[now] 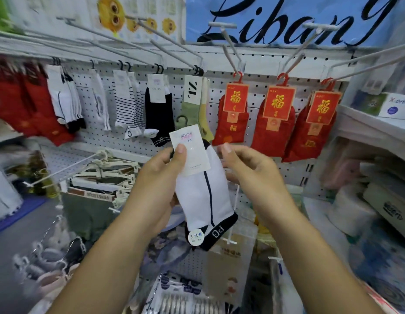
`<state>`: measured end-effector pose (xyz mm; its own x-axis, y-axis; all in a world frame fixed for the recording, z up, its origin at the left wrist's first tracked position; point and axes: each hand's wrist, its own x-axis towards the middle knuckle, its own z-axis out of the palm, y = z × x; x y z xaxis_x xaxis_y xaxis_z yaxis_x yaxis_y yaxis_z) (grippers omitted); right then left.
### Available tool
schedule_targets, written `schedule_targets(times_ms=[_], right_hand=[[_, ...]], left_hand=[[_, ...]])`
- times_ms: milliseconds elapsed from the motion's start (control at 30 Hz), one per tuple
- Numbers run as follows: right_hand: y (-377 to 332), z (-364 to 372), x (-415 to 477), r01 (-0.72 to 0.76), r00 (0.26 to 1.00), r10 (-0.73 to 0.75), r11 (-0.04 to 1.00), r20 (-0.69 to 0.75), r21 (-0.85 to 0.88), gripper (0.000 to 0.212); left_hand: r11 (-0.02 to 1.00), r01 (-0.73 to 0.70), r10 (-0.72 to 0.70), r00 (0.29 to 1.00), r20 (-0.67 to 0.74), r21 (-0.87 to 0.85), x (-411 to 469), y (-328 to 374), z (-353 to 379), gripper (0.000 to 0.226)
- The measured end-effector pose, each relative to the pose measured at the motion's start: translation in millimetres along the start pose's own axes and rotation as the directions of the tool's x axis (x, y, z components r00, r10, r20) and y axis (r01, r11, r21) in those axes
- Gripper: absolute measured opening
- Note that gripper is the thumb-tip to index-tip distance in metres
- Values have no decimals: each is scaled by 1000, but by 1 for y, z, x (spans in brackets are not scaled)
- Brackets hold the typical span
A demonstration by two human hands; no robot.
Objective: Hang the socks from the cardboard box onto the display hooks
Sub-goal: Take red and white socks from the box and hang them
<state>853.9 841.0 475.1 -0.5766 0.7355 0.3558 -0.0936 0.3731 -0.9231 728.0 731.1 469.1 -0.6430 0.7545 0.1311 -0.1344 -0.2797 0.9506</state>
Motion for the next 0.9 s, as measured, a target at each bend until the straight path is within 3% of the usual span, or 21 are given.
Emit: schedule_targets(times_ms=[167,333,500,667,800,900], right_hand=[[-10,49,-16,-58,985,51,997,168,42,30],[-18,111,-16,-52,982,30,992,188,113,21],[-22,184,-10,-99,991,75,967,111,233,19],[-14,253,4,-141,989,149,938,0,315,27],[-6,294,17,-156,973,206,920,-106,358,19],[-1,317,26,-164,961,227,927,-158,338,22]], left_hand=[[998,-22,23,999,-28,50,-22,3,-38,28],[997,-50,53,997,-57,63,-29,25,-93,32],[977,-54,66,996,-52,205,-26,45,-173,23],[914,112,-166,981,105,391,-13,39,-253,38],[860,72,-165,976,141,505,1,39,-306,13],[859,59,-155,976,150,509,12,50,-329,12]])
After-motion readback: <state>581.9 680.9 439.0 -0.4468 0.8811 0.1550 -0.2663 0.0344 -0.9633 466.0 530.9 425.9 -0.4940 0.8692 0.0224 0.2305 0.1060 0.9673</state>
